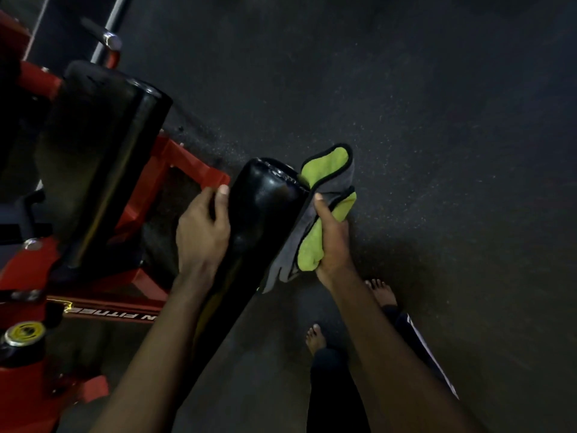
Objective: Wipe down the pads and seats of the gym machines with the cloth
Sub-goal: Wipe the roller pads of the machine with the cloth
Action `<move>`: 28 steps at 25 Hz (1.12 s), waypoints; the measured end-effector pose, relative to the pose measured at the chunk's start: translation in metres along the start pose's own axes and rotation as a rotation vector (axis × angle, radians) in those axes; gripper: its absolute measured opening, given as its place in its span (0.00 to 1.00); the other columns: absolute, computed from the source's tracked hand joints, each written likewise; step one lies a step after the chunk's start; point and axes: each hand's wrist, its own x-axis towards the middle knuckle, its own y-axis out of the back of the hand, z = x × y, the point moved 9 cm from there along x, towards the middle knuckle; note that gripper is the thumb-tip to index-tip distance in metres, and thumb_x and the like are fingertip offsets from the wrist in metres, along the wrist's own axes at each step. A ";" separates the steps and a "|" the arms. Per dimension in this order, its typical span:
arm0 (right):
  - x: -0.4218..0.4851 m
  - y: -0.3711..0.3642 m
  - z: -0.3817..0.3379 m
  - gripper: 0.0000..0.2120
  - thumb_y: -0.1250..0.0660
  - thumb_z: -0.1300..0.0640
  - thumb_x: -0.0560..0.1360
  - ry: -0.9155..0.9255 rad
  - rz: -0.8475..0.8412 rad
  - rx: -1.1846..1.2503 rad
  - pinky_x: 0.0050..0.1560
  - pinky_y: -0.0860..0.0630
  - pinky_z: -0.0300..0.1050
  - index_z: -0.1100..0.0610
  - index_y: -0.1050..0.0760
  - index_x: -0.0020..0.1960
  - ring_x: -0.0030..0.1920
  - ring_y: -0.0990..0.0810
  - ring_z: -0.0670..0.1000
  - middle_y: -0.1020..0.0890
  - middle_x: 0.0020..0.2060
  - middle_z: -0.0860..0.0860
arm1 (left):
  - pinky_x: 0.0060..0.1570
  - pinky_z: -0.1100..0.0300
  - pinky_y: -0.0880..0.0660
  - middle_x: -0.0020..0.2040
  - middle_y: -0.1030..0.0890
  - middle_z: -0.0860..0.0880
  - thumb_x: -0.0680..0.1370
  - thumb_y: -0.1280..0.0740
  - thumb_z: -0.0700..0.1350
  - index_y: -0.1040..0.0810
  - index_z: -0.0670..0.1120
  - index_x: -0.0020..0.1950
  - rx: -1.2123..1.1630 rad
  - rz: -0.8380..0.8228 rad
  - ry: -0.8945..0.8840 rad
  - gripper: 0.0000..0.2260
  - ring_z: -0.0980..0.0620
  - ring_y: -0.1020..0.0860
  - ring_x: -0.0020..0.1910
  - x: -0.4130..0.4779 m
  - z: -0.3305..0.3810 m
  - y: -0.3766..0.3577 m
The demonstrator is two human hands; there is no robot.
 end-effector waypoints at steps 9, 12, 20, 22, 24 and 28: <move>-0.028 -0.007 -0.028 0.28 0.29 0.40 0.74 0.280 0.120 -0.407 0.65 0.22 0.54 0.53 0.23 0.68 0.61 0.19 0.44 0.16 0.60 0.46 | 0.64 0.54 0.31 0.64 0.20 0.48 0.81 0.52 0.68 0.25 0.57 0.67 -0.038 -0.230 0.084 0.26 0.45 0.25 0.67 0.000 -0.002 -0.022; -0.030 -0.013 -0.033 0.31 0.31 0.35 0.71 0.316 0.142 -0.523 0.68 0.24 0.52 0.48 0.25 0.71 0.65 0.22 0.43 0.19 0.64 0.43 | 0.65 0.57 0.37 0.70 0.24 0.49 0.83 0.51 0.66 0.25 0.56 0.71 -0.073 -0.323 0.137 0.25 0.47 0.30 0.72 0.009 -0.007 -0.029; -0.043 -0.030 -0.060 0.25 0.33 0.59 0.79 0.781 -0.011 -0.770 0.70 0.28 0.59 0.48 0.32 0.75 0.74 0.28 0.50 0.27 0.73 0.50 | 0.62 0.52 0.35 0.68 0.22 0.47 0.80 0.52 0.70 0.24 0.57 0.69 -0.121 -0.416 0.156 0.29 0.46 0.28 0.70 0.014 -0.011 -0.029; -0.056 -0.036 -0.055 0.29 0.35 0.63 0.77 0.851 -0.030 -0.833 0.71 0.29 0.60 0.53 0.33 0.76 0.76 0.31 0.51 0.31 0.76 0.49 | 0.58 0.53 0.32 0.59 0.19 0.46 0.81 0.52 0.68 0.19 0.53 0.62 -0.161 -0.329 0.113 0.29 0.45 0.23 0.63 0.012 -0.012 -0.021; -0.081 -0.052 -0.055 0.35 0.37 0.67 0.68 1.033 -0.093 -0.991 0.72 0.30 0.62 0.56 0.31 0.76 0.77 0.34 0.53 0.33 0.76 0.48 | 0.57 0.53 0.28 0.55 0.17 0.45 0.84 0.51 0.63 0.18 0.49 0.59 -0.177 -0.139 0.035 0.27 0.45 0.21 0.58 0.006 -0.020 -0.001; -0.119 -0.083 -0.046 0.34 0.34 0.60 0.67 1.238 -0.219 -1.364 0.67 0.31 0.61 0.52 0.28 0.74 0.79 0.39 0.57 0.32 0.77 0.51 | 0.57 0.48 0.24 0.56 0.17 0.46 0.85 0.47 0.57 0.19 0.47 0.60 -0.154 0.116 -0.014 0.21 0.44 0.20 0.57 -0.041 -0.089 0.040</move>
